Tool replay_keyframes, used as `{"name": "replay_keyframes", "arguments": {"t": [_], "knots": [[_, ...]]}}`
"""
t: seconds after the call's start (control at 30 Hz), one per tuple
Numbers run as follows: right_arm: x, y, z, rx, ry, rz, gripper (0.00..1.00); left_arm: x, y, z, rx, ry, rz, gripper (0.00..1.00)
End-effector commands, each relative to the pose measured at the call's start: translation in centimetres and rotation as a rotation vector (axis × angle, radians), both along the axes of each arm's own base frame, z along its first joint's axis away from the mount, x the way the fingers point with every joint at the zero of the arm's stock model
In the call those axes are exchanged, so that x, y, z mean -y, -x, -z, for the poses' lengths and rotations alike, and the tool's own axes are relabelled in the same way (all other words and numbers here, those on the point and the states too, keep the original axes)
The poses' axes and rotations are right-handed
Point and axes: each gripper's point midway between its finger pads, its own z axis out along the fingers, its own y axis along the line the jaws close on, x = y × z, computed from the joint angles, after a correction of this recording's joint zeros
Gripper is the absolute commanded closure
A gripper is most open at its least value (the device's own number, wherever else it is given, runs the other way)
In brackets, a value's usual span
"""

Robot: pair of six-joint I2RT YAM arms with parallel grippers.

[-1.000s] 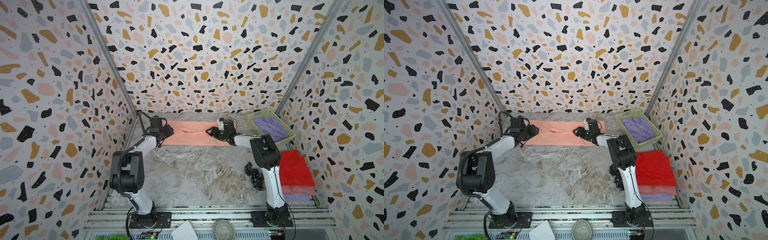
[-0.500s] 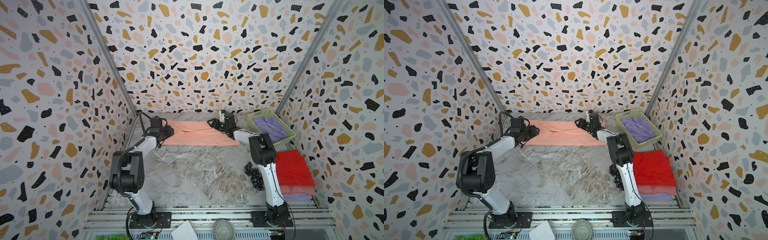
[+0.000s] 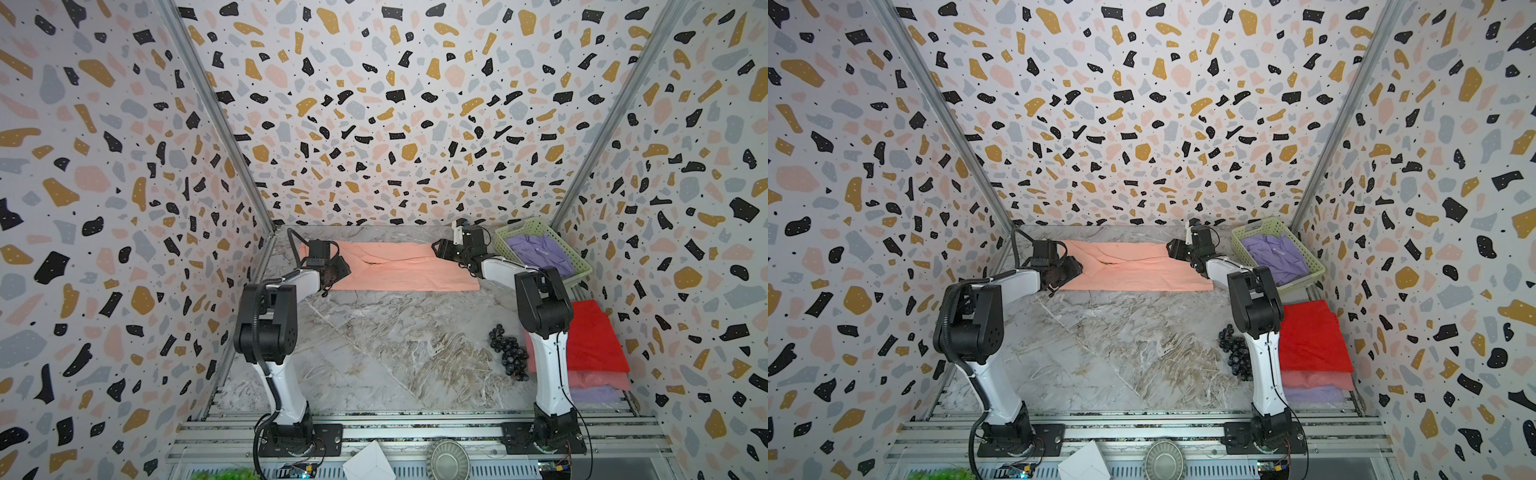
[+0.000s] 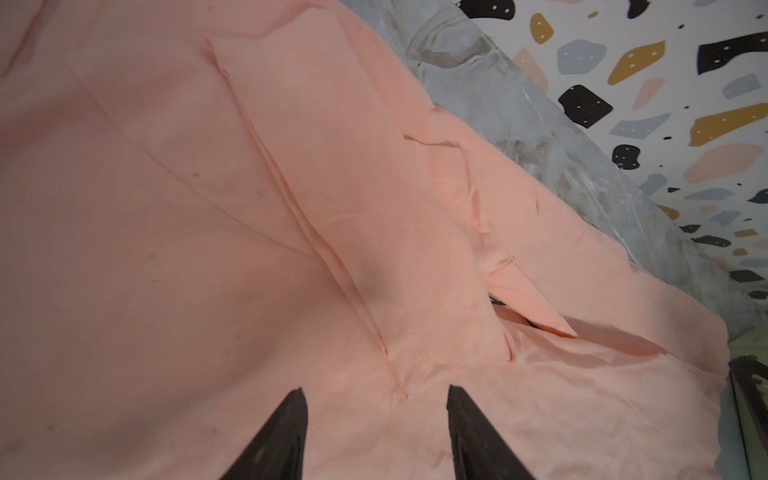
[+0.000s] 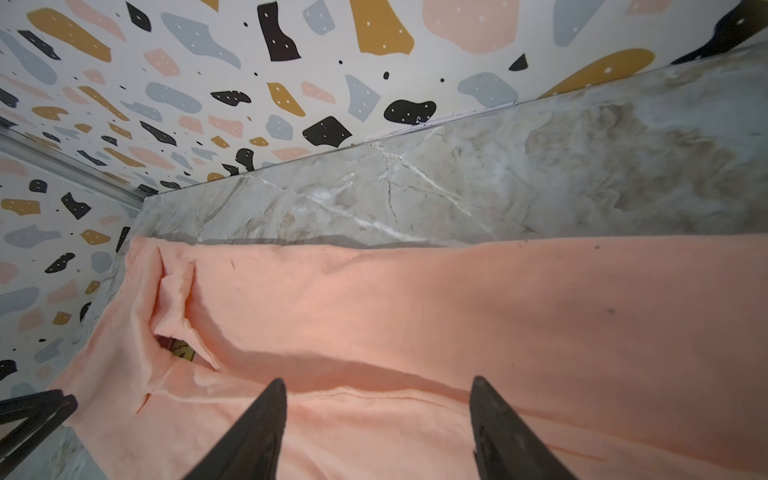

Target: Fold and stack the t-shirts

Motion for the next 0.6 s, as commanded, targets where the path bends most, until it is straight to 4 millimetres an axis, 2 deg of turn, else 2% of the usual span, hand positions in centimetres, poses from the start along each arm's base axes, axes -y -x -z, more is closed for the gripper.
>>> {"name": "replay_keyframes", "arguments": {"t": [0.0,0.13,0.37,0.47,0.57], "knots": [[0.6,-0.5,0.7,-0.026,0.061,0.003,0.30,-0.8,-2.4,-1.1,0.063,0.010,-0.071,0.45],[1.0,0.5,3.1,-0.101,0.081,0.011,0.31,-1.6,-2.8,0.4,0.041,-0.002,-0.127,0.45],[0.7,5.1,6.4,-0.208,0.070,-0.053,0.34,-2.7,-4.2,3.8,-0.054,-0.071,-0.130,0.45],[0.9,8.6,8.0,-0.286,0.071,-0.063,0.36,-2.4,-5.0,4.2,-0.065,-0.072,-0.112,0.45],[0.1,14.1,9.8,-0.387,0.065,-0.114,0.38,-1.5,-5.9,4.4,-0.073,-0.056,-0.062,0.45]]}}
